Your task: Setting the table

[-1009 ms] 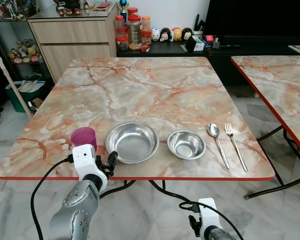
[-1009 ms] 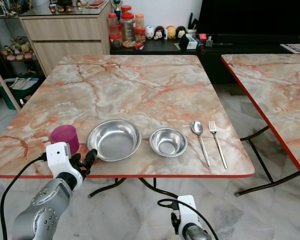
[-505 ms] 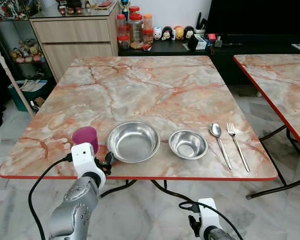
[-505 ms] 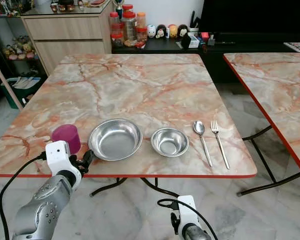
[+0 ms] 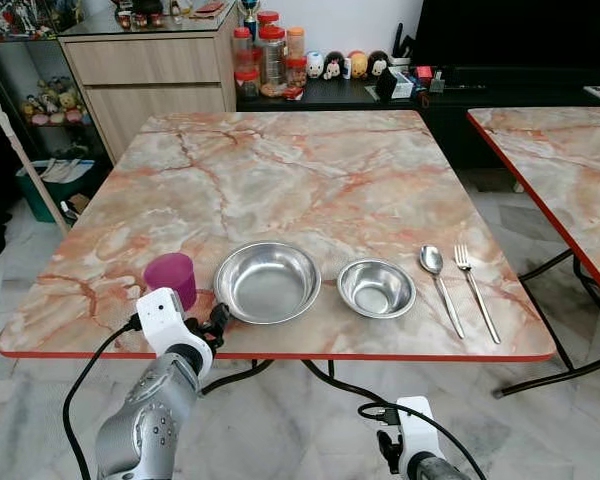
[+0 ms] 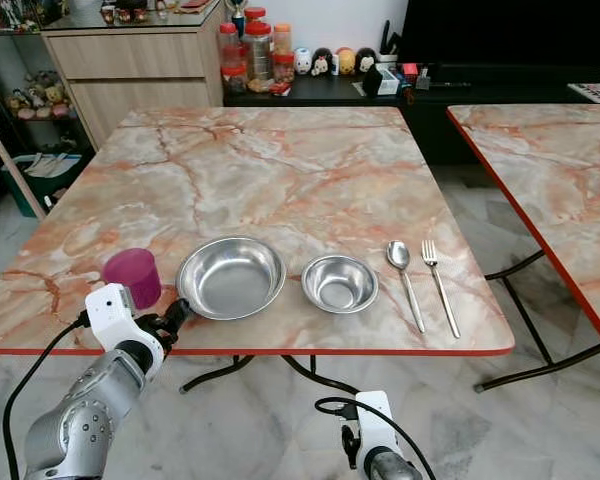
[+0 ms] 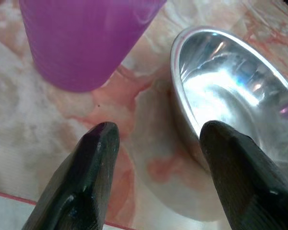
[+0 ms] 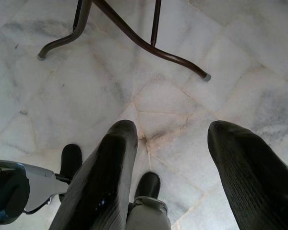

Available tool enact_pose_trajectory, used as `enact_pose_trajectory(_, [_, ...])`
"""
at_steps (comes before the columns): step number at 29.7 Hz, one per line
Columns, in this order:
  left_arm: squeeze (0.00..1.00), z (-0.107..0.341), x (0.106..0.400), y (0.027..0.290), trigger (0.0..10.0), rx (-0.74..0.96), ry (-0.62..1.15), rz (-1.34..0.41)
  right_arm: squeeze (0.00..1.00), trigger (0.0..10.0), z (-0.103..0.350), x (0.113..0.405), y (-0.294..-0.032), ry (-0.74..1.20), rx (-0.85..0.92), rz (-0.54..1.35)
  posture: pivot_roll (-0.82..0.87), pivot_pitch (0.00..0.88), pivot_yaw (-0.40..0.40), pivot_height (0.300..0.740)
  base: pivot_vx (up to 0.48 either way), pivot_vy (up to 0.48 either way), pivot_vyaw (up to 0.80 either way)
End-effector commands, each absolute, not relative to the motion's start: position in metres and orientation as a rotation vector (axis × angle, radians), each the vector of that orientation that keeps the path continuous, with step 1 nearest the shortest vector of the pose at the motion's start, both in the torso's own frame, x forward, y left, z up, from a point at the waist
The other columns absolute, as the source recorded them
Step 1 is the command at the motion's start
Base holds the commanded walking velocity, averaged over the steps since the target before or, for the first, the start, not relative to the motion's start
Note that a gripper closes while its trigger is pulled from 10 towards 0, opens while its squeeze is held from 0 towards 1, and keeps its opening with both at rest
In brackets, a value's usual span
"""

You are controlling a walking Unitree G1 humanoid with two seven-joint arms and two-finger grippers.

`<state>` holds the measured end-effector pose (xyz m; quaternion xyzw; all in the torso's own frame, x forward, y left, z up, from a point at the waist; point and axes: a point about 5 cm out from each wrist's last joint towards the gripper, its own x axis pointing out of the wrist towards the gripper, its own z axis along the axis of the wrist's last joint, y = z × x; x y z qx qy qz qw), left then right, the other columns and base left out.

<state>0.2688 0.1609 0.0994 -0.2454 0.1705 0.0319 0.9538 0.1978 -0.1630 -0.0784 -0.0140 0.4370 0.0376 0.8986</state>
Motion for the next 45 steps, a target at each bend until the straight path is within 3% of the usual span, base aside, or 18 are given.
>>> enact_pose_trajectory(1, [0.00, 0.110, 0.274, 0.158, 10.0, -0.504, 0.319, 0.057, 0.00, 10.0, -0.078, 0.199, -0.162, 0.904, -0.013, 0.073, 0.07, 0.000, 0.017, 0.732, 0.000, 0.000, 0.00])
enact_pose_trajectory(11, [0.00, 0.114, 0.279, 0.152, 10.0, -0.515, 0.317, 0.034, 0.00, 10.0, -0.079, 0.197, -0.162, 0.907, -0.010, 0.067, 0.07, 0.000, 0.022, 0.732, 0.000, 0.000, 0.00])
enact_pose_trajectory(14, [0.00, 0.113, 0.281, 0.145, 10.0, -0.437, 0.343, 0.018, 0.00, 10.0, -0.079, 0.198, -0.161, 0.905, -0.009, 0.067, 0.07, 0.000, 0.025, 0.732, 0.000, 0.000, 0.00])
enact_pose_trajectory(22, [0.00, 0.116, 0.284, 0.134, 10.0, -0.417, 0.340, -0.007, 0.00, 10.0, -0.079, 0.198, -0.159, 0.904, -0.009, 0.069, 0.06, 0.000, 0.027, 0.732, 0.000, 0.000, 0.00])
enact_pose_trajectory(45, [0.00, 0.118, 0.288, 0.141, 10.0, -0.394, 0.324, 0.031, 0.00, 10.0, -0.079, 0.196, -0.162, 0.911, -0.016, 0.068, 0.06, 0.000, 0.026, 0.732, 0.000, 0.000, 0.00])
